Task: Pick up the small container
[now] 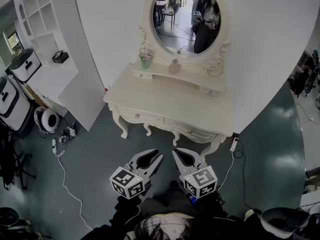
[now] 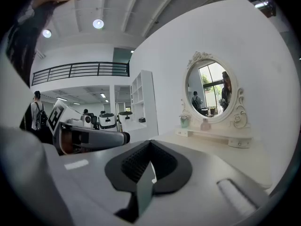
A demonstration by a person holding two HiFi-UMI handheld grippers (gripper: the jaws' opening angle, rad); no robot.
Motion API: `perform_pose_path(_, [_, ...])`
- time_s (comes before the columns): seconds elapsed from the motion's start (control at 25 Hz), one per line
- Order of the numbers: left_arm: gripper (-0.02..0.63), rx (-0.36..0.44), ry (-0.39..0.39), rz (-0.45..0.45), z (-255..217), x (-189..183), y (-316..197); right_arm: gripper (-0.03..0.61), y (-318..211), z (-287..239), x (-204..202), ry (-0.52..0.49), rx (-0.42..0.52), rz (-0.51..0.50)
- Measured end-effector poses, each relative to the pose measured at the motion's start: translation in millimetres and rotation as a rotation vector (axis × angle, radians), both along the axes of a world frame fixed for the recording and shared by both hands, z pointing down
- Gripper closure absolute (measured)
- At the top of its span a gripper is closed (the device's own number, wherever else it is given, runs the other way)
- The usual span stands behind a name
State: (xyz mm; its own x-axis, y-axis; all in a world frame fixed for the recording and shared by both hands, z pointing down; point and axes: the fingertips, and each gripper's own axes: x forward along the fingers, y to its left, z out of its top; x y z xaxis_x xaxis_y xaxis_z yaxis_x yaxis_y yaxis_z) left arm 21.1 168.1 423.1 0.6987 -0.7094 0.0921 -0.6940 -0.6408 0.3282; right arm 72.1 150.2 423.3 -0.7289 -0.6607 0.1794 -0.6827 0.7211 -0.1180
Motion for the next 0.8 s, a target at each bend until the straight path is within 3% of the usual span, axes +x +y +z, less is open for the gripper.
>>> perform_pose_path(0.8, [0.532,-0.006,-0.038,-0.046,-1.7,19.7,-84.2,0.569,-90.7,0.3,16.5,-0.024,-0.015,-0.060])
